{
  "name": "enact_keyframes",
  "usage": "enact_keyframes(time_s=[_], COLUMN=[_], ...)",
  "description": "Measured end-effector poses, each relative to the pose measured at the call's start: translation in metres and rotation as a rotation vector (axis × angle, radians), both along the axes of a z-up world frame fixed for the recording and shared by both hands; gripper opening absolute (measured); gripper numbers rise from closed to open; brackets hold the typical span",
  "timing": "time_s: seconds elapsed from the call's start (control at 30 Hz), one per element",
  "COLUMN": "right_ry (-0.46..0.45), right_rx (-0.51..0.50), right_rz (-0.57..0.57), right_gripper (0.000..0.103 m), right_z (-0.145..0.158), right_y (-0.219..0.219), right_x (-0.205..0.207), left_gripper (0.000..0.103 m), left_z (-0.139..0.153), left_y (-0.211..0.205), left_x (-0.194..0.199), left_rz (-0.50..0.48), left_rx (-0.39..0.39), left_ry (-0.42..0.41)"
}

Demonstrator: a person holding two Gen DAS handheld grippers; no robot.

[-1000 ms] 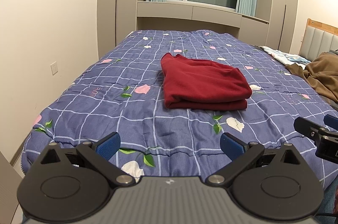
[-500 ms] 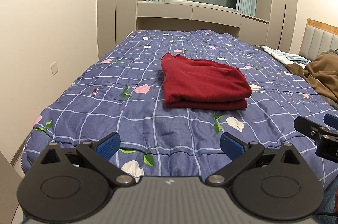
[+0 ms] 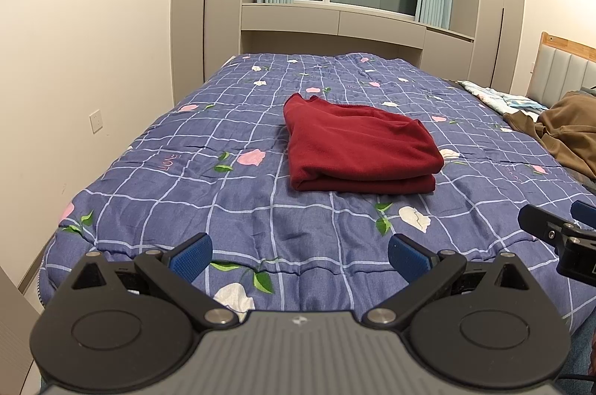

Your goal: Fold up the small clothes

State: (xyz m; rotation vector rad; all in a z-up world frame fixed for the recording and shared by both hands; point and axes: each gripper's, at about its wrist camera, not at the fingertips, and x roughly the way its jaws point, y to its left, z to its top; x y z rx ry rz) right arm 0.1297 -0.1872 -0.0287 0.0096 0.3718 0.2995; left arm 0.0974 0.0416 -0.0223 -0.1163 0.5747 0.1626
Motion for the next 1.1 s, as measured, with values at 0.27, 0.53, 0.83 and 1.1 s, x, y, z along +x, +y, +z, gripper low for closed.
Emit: enact_keyframes(time_s=[0.27,0.53,0.83,1.1], right_ry=[0.001,0.003,0.004,0.005], right_rx=[0.001,0.001,0.001,0.002], right_rz=[0.0,0.0,0.0,-0.001], right_gripper=[0.102,0.102,0.102,0.102], right_z=[-0.0001,-0.0008,-0.0014,-0.0015], right_y=[-0.0002,0.0003,0.0005,0.0007], right_x=[0.0,-0.0002,0.0001,0.0001], left_gripper=[0.102,0.102,0.102,0.102], left_z=[-0.0007,-0.0012,0.0015,0.0016], left_y=[0.0001,-0.0008,0.0022,0.0023], left_x=[0.0005,0.0003,-0.0004,-0.0008], left_rz=[-0.002,0.009,0.001,0.006], left_rx=[-0.003,0.004,-0.028,-0.025], left_ry=[0.015,0.034,0.018,0.016])
